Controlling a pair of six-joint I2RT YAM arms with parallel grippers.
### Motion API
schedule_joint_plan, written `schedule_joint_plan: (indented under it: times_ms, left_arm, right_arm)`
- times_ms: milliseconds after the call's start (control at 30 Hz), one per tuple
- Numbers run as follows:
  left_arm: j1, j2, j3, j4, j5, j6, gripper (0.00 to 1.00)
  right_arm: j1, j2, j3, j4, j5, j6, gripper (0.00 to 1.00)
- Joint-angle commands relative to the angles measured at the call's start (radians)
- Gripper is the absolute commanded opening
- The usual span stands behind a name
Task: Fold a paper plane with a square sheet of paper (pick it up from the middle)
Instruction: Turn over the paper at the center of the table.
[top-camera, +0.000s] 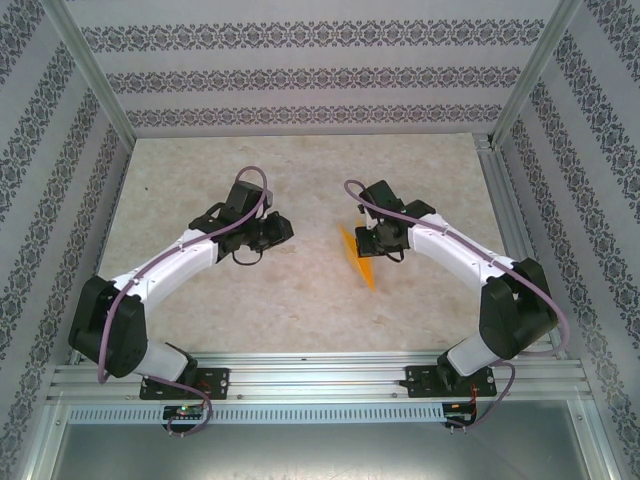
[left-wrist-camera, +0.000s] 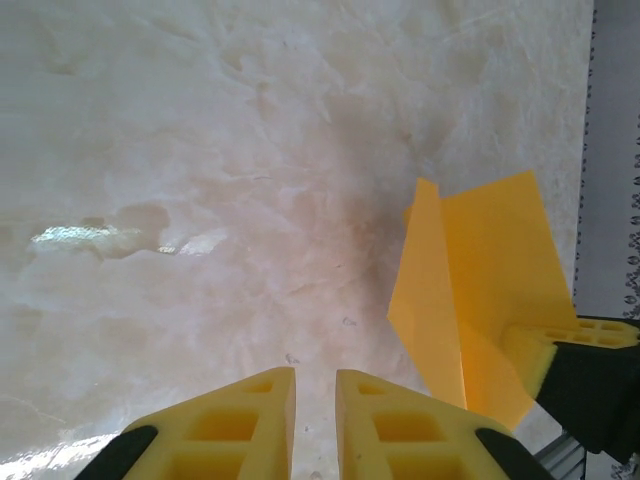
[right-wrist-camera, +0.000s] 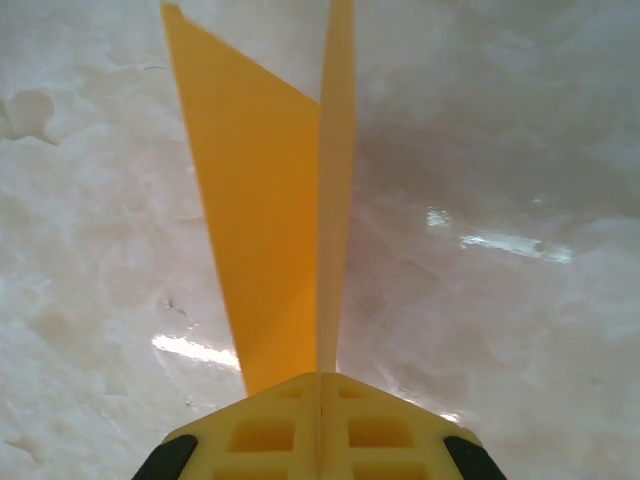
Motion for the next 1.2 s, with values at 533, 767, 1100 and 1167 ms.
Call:
schedule_joint_plan:
  times_ms: [533,767,1100,1167]
  left_arm:
    - [0.133,-0.177,-0.121,-0.053,-0.098,-0.056,0.18]
    - [0.202,-0.257,-0.186,-0.083,-0.117,-0.081,0.19]
    - [0.240,-0.286,-0.215,-0.090,-0.094,-0.081,0.19]
    - [0.244,-0.289,-0.219,-0.090,-0.090,-0.078,0.19]
  right_arm:
    - [0.243,0.250,0.261,-0.285,0.454,-0.057,0.00]
    - [0.398,0.433,0.368,-0.307,0.483,-0.036,0.02]
    - [0.475,0.534,0.448,-0.286,0.371,0.001,0.11]
    - [0.476,0.541,0.446,-0.282,0.350,0.006,0.14]
